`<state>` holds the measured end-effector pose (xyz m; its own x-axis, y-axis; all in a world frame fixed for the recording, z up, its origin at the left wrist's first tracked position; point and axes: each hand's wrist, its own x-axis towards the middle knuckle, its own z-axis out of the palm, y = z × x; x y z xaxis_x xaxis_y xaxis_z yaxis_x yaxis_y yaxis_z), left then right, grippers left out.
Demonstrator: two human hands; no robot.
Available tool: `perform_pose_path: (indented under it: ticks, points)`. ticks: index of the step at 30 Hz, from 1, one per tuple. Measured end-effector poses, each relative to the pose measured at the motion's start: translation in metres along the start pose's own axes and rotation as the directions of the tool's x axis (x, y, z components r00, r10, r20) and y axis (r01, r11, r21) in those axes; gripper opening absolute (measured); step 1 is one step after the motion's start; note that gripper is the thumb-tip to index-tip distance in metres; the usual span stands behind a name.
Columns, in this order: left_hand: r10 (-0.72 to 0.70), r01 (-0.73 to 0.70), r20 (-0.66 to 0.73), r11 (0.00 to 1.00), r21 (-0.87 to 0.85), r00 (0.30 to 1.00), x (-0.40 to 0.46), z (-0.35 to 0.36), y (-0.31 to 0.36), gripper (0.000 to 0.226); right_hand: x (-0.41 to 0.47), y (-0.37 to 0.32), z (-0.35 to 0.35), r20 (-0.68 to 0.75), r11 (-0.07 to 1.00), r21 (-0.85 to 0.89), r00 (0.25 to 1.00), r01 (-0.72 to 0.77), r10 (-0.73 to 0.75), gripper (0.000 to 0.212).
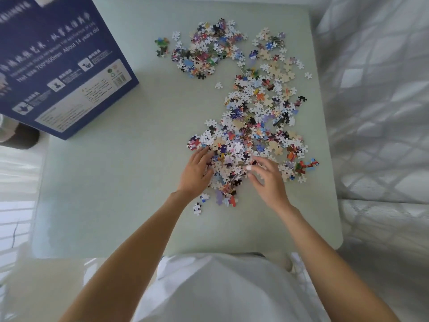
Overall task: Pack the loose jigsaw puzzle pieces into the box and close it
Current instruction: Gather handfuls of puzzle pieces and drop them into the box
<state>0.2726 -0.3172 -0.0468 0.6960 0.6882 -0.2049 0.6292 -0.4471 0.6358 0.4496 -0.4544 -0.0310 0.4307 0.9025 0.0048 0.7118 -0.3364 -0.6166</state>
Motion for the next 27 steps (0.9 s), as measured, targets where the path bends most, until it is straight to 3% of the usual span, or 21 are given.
perform_pose_path:
  ticks: [3,5,8,10,13,18,21,23,27]
  points:
    - [0.025,-0.027,-0.162,1.000,-0.010,0.986,0.005,-0.015,-0.002,0.039,0.011,0.012,-0.007,0.033,0.981,-0.110,0.986,-0.158,0.162,0.045]
    - [0.010,0.006,-0.206,0.997,0.077,0.978,0.016,-0.024,-0.007,0.053,0.024,0.010,-0.004,0.112,0.955,-0.196,0.962,-0.224,0.249,0.071]
    - [-0.154,0.157,-0.034,0.970,0.186,0.988,0.036,-0.035,-0.008,0.092,0.045,-0.008,0.008,0.196,0.937,-0.282,0.944,-0.205,0.266,0.091]
    - [-0.162,0.138,0.075,0.958,0.251,0.984,0.049,-0.038,-0.004,0.104,0.057,-0.022,0.018,0.225,0.946,-0.274,0.944,-0.175,0.240,0.091]
    - [-0.120,0.079,0.140,0.960,0.268,0.983,0.061,-0.036,0.003,0.105,0.069,-0.036,0.030,0.210,0.955,-0.266,0.959,-0.132,0.191,0.087]
    - [-0.147,0.122,0.129,0.976,0.183,0.981,0.065,-0.032,0.010,0.079,0.080,-0.046,0.034,0.264,0.956,-0.255,0.941,-0.145,0.213,0.086]
    - [-0.151,0.130,0.150,0.981,0.140,0.977,0.068,-0.035,0.009,0.061,0.082,-0.046,0.034,0.279,0.957,-0.222,0.927,-0.189,0.248,0.070]
    - [-0.141,0.123,0.165,0.986,0.111,0.976,0.069,-0.039,0.009,0.054,0.082,-0.046,0.034,0.272,0.956,-0.218,0.929,-0.195,0.251,0.059]
    - [-0.135,0.138,0.187,0.990,-0.001,0.973,0.066,-0.047,0.006,0.046,0.083,-0.049,0.034,0.276,0.957,-0.195,0.924,-0.216,0.264,0.059]
